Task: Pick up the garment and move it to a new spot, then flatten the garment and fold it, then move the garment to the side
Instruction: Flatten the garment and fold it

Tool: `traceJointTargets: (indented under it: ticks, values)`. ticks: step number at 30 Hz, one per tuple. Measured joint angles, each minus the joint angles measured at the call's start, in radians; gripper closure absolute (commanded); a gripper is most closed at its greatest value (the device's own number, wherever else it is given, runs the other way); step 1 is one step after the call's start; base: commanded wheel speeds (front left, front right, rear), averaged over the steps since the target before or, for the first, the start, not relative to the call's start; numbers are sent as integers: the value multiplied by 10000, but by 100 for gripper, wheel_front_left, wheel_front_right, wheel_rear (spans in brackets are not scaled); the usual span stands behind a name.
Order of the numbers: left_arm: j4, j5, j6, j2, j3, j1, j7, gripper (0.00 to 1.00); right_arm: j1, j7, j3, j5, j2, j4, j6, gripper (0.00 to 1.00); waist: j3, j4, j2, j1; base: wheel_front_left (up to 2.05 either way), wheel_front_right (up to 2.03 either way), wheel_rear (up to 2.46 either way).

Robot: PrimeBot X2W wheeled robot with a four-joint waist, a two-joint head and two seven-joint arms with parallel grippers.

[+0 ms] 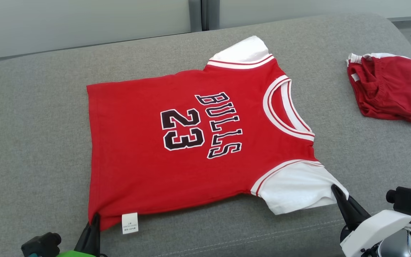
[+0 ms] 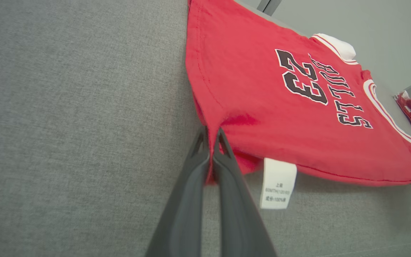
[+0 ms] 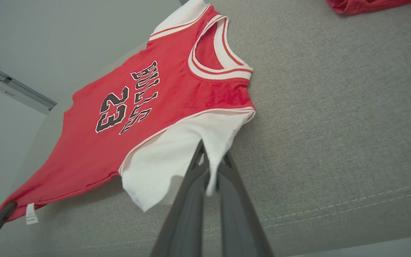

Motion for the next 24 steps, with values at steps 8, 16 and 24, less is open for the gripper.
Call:
traceJointTargets:
  ticks: [8, 16, 24]
  values:
    - [98, -44, 88, 23, -140, -160, 495, 100, -300, 86, 58, 31, -25, 533, 0, 100, -26, 33, 0, 0, 0, 0, 0]
    - [-63, -249, 244, 113, -176, -429, 1147, 100, -825, 399, 322, 142, -219, 1233, -2, 100, 41, 116, 0, 0, 0, 0, 0]
    - [-322, -627, 752, 349, -140, -1337, 2518, 100, -2196, 1168, 401, -82, -780, 1791, -2, 100, 297, 180, 0, 0, 0, 0, 0]
